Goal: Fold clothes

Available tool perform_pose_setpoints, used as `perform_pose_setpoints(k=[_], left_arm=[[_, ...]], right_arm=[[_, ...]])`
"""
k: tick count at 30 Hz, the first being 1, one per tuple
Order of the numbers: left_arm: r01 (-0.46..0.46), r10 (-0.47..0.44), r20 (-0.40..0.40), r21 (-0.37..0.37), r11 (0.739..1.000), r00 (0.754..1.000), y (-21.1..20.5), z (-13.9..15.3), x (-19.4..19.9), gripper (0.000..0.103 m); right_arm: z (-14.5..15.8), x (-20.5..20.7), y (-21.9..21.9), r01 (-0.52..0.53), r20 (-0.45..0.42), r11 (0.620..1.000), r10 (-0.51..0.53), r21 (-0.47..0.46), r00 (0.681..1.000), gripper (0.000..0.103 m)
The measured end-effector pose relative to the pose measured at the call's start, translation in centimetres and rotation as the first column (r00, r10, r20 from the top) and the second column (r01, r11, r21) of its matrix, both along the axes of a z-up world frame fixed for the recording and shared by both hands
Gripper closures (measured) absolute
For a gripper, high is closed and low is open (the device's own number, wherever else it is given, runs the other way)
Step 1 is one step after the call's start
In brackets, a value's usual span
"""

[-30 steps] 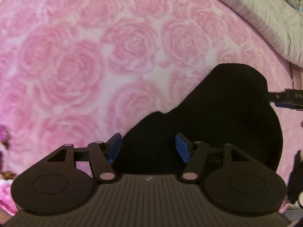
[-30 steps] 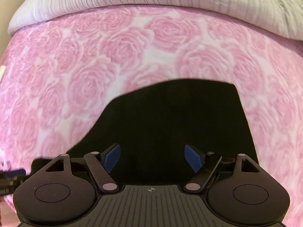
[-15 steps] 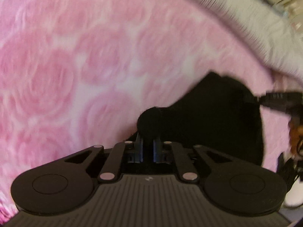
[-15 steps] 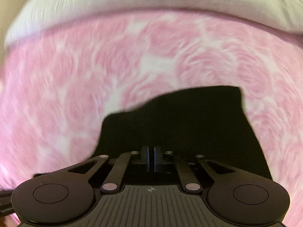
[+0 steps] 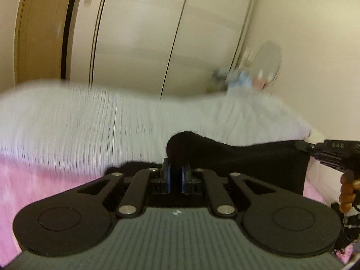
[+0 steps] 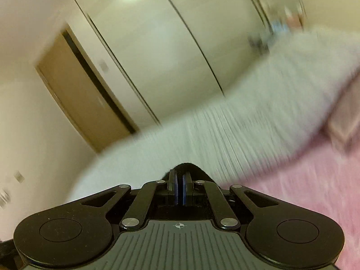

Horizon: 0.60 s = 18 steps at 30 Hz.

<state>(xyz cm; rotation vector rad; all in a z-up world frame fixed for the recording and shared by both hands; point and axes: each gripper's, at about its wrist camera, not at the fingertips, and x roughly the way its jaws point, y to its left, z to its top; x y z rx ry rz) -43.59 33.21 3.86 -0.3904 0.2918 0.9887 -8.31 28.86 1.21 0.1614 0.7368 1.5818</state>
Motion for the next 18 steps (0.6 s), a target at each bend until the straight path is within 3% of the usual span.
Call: perform_pose_setpoints(k=[2, 5, 7, 9, 10, 13, 16, 18], left_arm=[[0.011, -0.012, 0.009, 0.088, 0.996, 1.0, -2.9, 2.5, -0.1, 0.097], [0.036, -0.037, 0.017, 0.102, 0.994, 0.999, -7.7, 2.8, -0.6, 0.095], [0.03, -0.03, -0.02, -0.007, 1.0, 0.999, -10.5, -0.4, -1.1, 0.092], [-0.014, -0.001, -0.086, -0.18, 0.984, 0.996, -12.9, -5.2, -1.8, 0.086], [-0.062, 0.027, -0.127, -0.283, 0.957, 0.991, -14.0, -8.0, -2.4, 0.088], [-0.186, 0.06, -0.247, -0.525, 0.831, 0.967, -17.9, -15.6, -4.5, 0.088], [-0.243, 0.043, -0.331, -0.592, 0.769, 0.942, -20.8, -18.6, -5.5, 0.088], [-0.258, 0.06, -0.333, -0.592, 0.764, 0.941, -21.3, -18.5, -6.0, 0.088]], right_arm=[[1.6, 0.1, -2.4, -0.009, 0.011, 0.997, 0.008, 0.072, 1.0, 0.101], [2.1, 0.2, -5.6, -0.035, 0.035, 0.995, 0.032, 0.094, 0.999, 0.1], [0.4, 0.6, -7.6, -0.039, 0.057, 0.999, 0.04, -0.018, 0.998, 0.1], [-2.5, 0.9, -9.4, -0.062, 0.078, 0.973, 0.08, -0.22, 0.994, 0.095], [-4.4, 0.8, -10.2, -0.069, 0.095, 0.936, 0.108, -0.346, 0.99, 0.089], [-9.9, 0.7, -13.1, -0.018, 0.145, 0.774, 0.142, -0.633, 0.979, 0.081], [-12.4, 1.0, -15.4, 0.014, 0.121, 0.68, 0.11, -0.733, 0.986, 0.08], [-12.6, 0.9, -15.3, -0.002, 0.095, 0.666, 0.11, -0.746, 0.989, 0.079]])
